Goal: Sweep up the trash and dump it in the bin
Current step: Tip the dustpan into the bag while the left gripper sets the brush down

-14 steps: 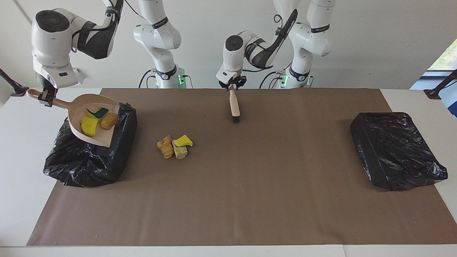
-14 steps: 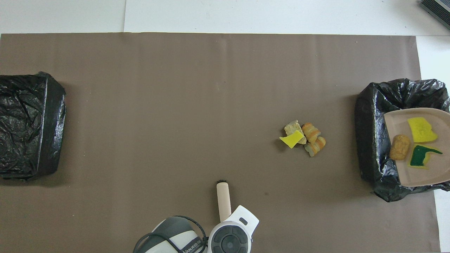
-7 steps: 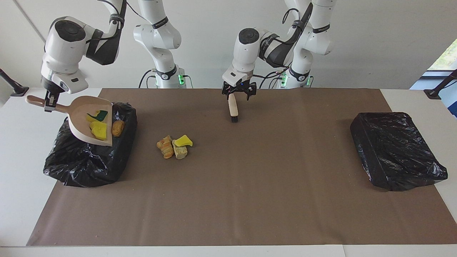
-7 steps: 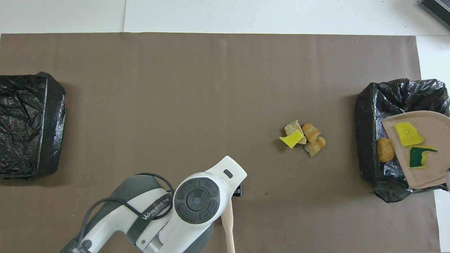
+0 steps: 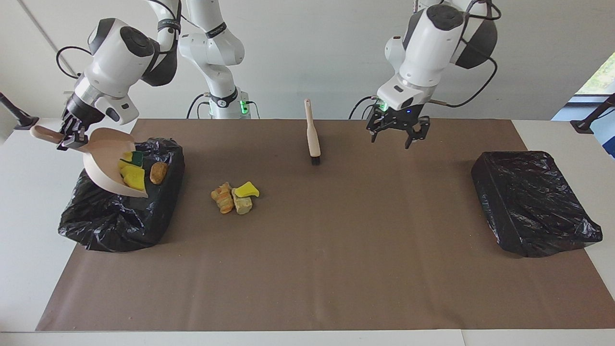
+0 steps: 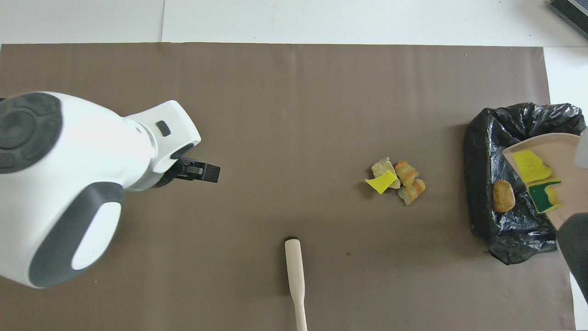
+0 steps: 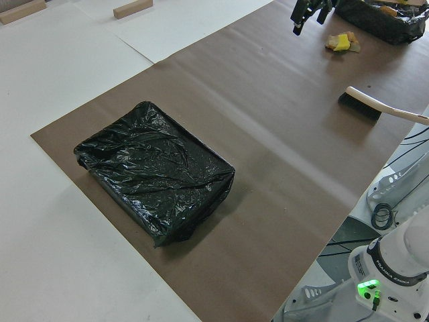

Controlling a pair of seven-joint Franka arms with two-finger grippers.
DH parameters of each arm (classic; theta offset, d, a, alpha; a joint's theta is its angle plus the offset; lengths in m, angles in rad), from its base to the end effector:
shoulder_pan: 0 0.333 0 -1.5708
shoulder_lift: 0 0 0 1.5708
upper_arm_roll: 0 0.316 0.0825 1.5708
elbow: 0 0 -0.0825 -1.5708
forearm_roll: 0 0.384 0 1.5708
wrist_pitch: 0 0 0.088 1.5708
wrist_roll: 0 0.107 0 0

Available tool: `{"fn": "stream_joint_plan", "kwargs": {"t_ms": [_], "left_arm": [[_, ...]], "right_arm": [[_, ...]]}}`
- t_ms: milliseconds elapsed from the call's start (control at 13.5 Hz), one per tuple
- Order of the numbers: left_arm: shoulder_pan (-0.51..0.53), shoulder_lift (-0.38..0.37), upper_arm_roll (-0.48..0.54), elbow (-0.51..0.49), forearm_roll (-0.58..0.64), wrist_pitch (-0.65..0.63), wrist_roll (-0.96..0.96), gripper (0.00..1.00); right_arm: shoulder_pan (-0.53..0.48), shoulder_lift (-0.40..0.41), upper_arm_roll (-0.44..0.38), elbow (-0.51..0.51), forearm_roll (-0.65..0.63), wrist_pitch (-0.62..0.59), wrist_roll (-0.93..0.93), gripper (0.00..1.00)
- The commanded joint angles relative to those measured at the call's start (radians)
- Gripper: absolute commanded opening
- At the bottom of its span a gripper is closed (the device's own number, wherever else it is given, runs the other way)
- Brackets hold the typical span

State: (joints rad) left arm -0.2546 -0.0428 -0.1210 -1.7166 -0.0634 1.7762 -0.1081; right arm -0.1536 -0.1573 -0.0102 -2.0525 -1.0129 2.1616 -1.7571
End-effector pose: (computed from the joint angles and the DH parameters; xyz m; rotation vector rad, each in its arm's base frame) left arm 0.5165 -0.2110 0.5973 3.0332 -0.3933 0.1307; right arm 0.5285 -0.1219 0.5515 1.1765 1.9993 -0.7515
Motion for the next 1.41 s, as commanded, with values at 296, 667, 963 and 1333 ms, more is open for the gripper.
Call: {"fn": "stream_joint_plan", "kwargs": {"t_ms": [296,667,963,1333], "left_arm": [[0.189,0.021,-0.003,0.290,0.114,-0.254,0.327,1.00],[0.264,0.021,0.020,0.307,0.033,-0.271,0.372,1.00],[0.290,0.023,0.017,0.307,0.008,-0.282,0.367,1.00],[0.288,0.006,0.011,0.302,0.014,-0.270,0.364,1.00]], "right_arm": [[-0.006,-0.034,0.003,-0.038,-0.072,0.034,0.093,0.00],[0.032,-0.057,0.013,-0.008,-0.071,0.012,0.015,0.00],[-0.041,-0.085,-0.022,-0.060,-0.079,0.103,0.047,0.00],[0.037,-0.084,-0.008,-0.026,0.002,-0.018,0.167,0.00]]}}
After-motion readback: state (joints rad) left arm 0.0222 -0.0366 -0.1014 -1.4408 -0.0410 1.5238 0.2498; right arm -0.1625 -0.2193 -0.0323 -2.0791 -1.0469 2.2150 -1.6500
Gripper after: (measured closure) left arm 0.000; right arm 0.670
